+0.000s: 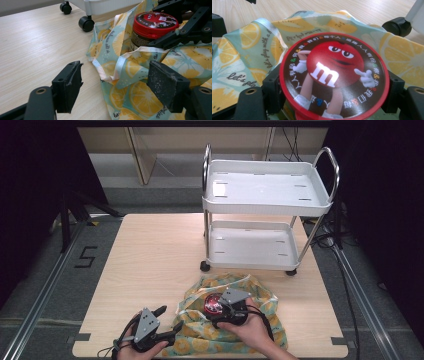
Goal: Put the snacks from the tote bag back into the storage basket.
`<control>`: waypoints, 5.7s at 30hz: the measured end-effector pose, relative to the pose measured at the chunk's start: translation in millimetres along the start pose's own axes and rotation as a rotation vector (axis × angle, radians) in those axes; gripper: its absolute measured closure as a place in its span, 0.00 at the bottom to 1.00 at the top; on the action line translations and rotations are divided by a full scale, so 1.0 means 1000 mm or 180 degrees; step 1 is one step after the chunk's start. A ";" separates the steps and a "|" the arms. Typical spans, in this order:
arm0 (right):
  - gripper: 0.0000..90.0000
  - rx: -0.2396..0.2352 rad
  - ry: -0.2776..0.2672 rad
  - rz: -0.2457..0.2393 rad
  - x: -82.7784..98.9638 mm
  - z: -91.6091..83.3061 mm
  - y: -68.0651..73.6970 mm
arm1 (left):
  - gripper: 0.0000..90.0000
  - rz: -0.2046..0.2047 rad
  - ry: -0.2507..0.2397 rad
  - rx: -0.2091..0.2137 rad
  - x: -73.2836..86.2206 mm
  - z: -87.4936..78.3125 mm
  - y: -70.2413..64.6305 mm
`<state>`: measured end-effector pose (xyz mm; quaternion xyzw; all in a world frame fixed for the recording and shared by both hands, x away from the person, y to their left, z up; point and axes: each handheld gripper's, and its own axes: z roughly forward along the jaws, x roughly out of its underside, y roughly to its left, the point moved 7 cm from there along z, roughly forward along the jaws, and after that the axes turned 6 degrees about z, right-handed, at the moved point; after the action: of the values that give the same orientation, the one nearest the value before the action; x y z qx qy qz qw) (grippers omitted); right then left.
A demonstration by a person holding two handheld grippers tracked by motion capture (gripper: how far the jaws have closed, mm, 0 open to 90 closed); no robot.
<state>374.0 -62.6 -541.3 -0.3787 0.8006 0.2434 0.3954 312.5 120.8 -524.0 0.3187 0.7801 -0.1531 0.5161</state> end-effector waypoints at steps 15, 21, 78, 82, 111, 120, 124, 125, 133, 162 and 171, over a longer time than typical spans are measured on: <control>0.29 -0.0001 -0.0134 -0.0029 -0.008 -0.009 0.000 | 0.30 -0.0018 -0.0048 -0.0035 -0.001 0.000 0.001; 0.29 0.0016 -0.0171 -0.0016 -0.012 -0.013 0.000 | 0.30 -0.0054 -0.0021 -0.0048 0.000 0.000 0.001; 0.29 0.0157 -0.0395 0.0089 -0.027 -0.044 -0.008 | 0.30 -0.0027 -0.0060 -0.0071 -0.002 -0.001 0.005; 0.29 0.0186 -0.0419 0.0072 -0.029 -0.047 -0.011 | 0.31 -0.0027 -0.0073 -0.0095 -0.003 -0.002 0.005; 0.29 0.0269 -0.0414 0.0183 -0.026 -0.058 -0.024 | 0.31 -0.0128 -0.0070 -0.0126 -0.001 -0.003 0.007; 0.29 0.0394 -0.0475 0.0238 -0.028 -0.065 -0.032 | 0.31 -0.0077 -0.0108 -0.0103 -0.002 -0.002 0.008; 0.29 0.0377 -0.0460 0.0296 -0.027 -0.065 -0.032 | 0.31 -0.0120 -0.0086 -0.0121 -0.001 -0.003 0.008; 0.29 0.0351 -0.0424 0.0273 -0.026 -0.065 -0.032 | 0.31 -0.0076 -0.0081 -0.0126 -0.002 -0.004 0.009; 0.29 0.0444 -0.0477 0.0284 -0.029 -0.070 -0.037 | 0.31 -0.0089 -0.0083 -0.0123 -0.002 -0.004 0.008; 0.29 0.0658 -0.0539 0.0459 -0.033 -0.086 -0.054 | 0.31 -0.0162 -0.0098 -0.0156 -0.002 -0.003 0.009; 0.29 0.0716 -0.0585 0.0527 -0.035 -0.093 -0.062 | 0.31 -0.0101 -0.0090 -0.0161 -0.002 -0.004 0.010</control>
<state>395.6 -148.6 -465.3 -0.2409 0.8117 0.2176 0.4855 316.9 130.2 -519.4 0.2909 0.7813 -0.1460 0.5325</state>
